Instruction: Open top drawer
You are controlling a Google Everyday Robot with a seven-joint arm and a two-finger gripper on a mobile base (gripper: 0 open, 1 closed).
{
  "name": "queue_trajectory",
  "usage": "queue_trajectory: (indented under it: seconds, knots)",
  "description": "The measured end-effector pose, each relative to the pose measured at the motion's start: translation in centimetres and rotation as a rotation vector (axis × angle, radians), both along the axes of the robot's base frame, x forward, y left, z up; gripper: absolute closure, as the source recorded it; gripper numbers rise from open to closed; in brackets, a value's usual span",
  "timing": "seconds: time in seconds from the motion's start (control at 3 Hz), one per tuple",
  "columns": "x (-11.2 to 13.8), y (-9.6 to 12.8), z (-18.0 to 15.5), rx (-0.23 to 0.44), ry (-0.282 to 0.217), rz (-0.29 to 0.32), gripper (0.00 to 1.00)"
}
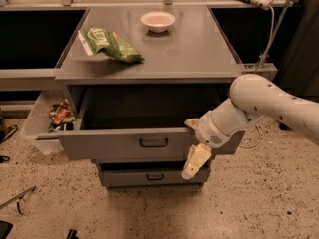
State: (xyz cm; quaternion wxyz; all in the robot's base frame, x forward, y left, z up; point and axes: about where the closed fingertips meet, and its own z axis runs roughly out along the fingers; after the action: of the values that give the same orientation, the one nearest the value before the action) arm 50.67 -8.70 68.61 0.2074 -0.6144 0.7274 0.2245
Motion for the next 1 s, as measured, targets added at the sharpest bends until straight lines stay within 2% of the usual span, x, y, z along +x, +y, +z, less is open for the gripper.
queue_trajectory:
  seconds: [0.33, 1.0]
  knots:
    - [-0.63, 0.89, -0.73, -0.005, 0.008, 0.02, 0.0]
    - [-1.49, 0.77, -0.62, -0.001, 0.019, 0.02, 0.0]
